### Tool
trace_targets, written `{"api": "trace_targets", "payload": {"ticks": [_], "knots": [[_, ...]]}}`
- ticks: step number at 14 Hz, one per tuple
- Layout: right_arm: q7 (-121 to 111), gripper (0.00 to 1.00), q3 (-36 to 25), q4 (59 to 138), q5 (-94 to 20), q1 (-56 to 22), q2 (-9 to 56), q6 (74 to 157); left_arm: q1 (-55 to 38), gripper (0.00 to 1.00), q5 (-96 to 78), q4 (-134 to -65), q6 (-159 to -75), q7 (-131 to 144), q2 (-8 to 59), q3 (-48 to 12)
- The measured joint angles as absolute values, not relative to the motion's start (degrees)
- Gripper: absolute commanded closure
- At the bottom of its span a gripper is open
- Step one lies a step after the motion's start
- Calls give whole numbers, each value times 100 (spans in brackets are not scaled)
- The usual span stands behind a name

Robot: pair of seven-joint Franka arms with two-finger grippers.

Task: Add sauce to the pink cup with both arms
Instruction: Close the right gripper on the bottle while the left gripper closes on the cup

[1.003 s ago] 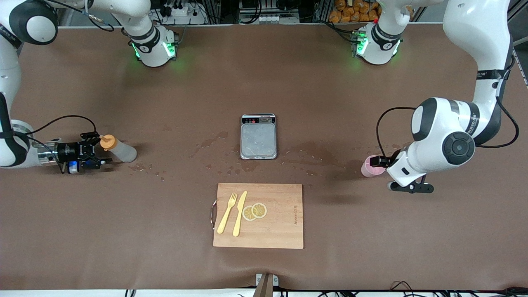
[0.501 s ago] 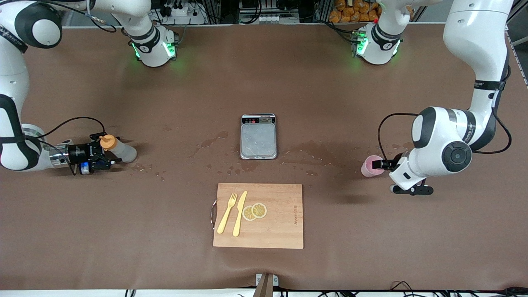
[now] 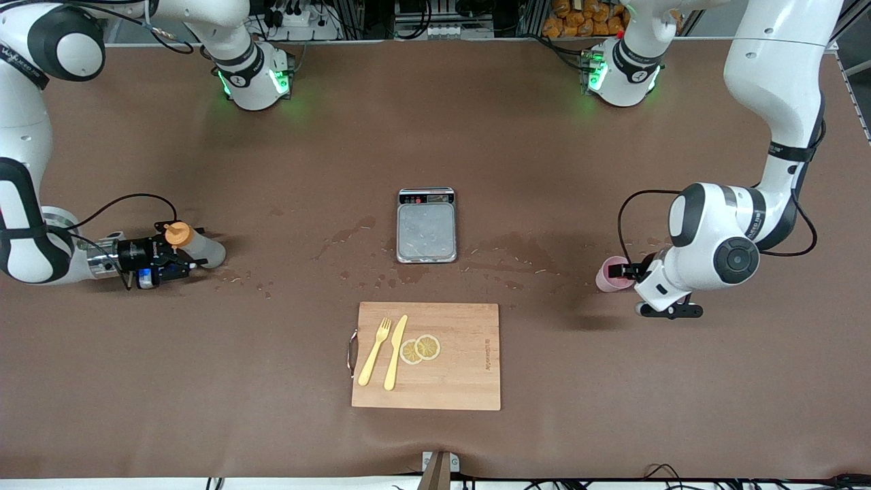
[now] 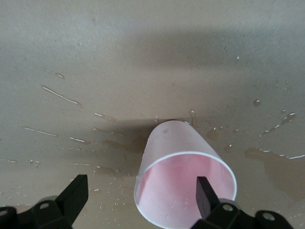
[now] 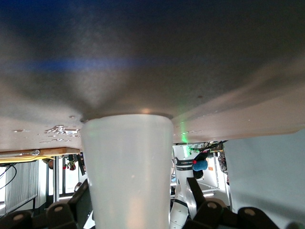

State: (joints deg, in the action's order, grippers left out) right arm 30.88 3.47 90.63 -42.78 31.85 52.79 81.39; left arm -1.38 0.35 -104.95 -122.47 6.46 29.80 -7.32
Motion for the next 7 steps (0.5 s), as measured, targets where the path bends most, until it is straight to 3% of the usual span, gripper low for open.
{"api": "trace_targets", "payload": {"ticks": [1, 2, 3, 7], "knots": [[3088, 36, 347, 9064, -4313, 3180, 5299, 8138, -139, 81, 35, -10523, -12247, 646, 3001, -732], [3088, 44, 347, 9064, -4344, 3174, 5312, 8130, -138, 97, 35, -10534, -12247, 646, 3023, -732], [3088, 50, 348, 9064, -4372, 3168, 5316, 8119, -137, 100, 35, -10538, -12248, 646, 3038, -732], [3195, 50, 347, 9054, -4380, 3164, 5316, 8086, -132, 100, 35, -10539, -12250, 646, 3043, -729]]}}
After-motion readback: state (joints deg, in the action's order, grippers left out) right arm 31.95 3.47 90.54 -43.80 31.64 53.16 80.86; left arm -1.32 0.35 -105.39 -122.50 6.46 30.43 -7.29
